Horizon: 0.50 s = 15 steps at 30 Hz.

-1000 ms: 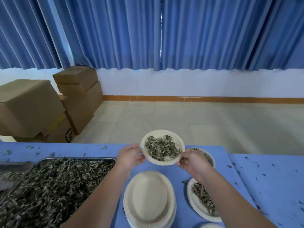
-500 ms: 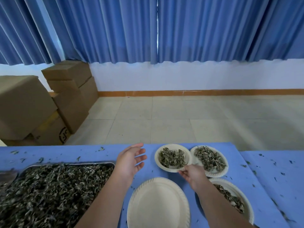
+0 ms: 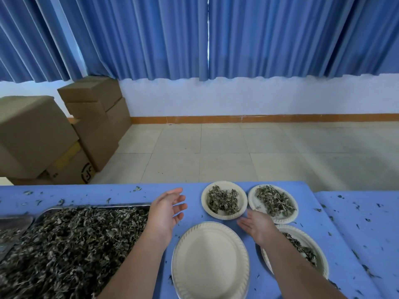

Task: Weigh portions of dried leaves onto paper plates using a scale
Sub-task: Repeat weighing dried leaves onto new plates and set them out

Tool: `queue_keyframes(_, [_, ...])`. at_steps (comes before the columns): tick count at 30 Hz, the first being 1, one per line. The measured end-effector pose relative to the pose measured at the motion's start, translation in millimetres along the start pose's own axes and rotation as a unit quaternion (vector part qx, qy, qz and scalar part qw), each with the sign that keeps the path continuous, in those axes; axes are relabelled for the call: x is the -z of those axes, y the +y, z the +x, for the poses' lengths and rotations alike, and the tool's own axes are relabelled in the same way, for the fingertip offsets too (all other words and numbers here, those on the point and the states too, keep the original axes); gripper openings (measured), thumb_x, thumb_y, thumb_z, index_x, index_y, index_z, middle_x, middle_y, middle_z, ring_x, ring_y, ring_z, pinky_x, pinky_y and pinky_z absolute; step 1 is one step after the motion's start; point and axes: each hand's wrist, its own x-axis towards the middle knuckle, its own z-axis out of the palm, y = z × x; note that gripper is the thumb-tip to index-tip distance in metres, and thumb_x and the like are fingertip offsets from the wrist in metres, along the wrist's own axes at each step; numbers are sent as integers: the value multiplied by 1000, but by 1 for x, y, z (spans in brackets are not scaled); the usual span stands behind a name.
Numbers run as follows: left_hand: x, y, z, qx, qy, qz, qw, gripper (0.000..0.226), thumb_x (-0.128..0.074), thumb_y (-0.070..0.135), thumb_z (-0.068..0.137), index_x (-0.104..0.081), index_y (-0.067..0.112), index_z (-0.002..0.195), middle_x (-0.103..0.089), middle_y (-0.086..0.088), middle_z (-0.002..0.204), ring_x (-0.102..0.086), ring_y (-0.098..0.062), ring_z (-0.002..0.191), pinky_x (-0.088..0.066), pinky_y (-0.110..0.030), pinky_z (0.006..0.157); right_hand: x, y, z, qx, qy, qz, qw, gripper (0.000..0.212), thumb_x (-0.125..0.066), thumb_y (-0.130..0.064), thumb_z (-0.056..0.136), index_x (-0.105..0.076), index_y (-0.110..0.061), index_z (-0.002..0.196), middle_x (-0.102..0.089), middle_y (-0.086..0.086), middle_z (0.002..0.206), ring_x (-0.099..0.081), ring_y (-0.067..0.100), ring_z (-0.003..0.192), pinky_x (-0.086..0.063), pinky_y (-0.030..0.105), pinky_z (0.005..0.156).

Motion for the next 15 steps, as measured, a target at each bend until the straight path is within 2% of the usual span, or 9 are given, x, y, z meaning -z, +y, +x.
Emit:
queue_keyframes(2, [3, 2, -9, 1, 4, 0, 1000, 19, -52, 13, 97, -71, 16, 97, -69, -3, 86, -65, -19, 74, -48, -28, 64, 9, -3, -9, -1, 4, 19, 1000, 40, -47, -8, 101, -41, 8, 137, -53, 29, 119, -53, 43, 118, -49, 43, 92])
queue_keyframes(5, [6, 5, -29, -1, 4, -4, 1000, 19, -52, 13, 97, -71, 16, 98, -68, -3, 85, -65, -20, 74, -48, -28, 64, 17, -13, -31, 4, -6, 23, 1000, 36, -49, -7, 100, -44, 8, 132, -57, 25, 96, -60, 39, 93, -53, 42, 80])
queue_keyframes(10, [16, 11, -77, -5, 0, -27, 1000, 18, -52, 11, 97, -70, 14, 97, -68, -3, 79, -63, -19, 68, -45, -29, 61, 15, -32, -82, 32, -39, 3, 999, 16, -48, -6, 97, -54, 5, 108, -59, 20, 86, -62, 31, 76, -55, 36, 60])
queue_keyframes(15, [42, -1, -126, -8, 0, -40, 999, 19, -51, 9, 97, -69, 12, 100, -67, 0, 68, -61, -18, 66, -42, -30, 62, 18, -31, -146, 73, -109, -19, 991, 7, -55, -3, 93, -61, 1, 93, -62, 11, 70, -60, 24, 61, -53, 31, 57])
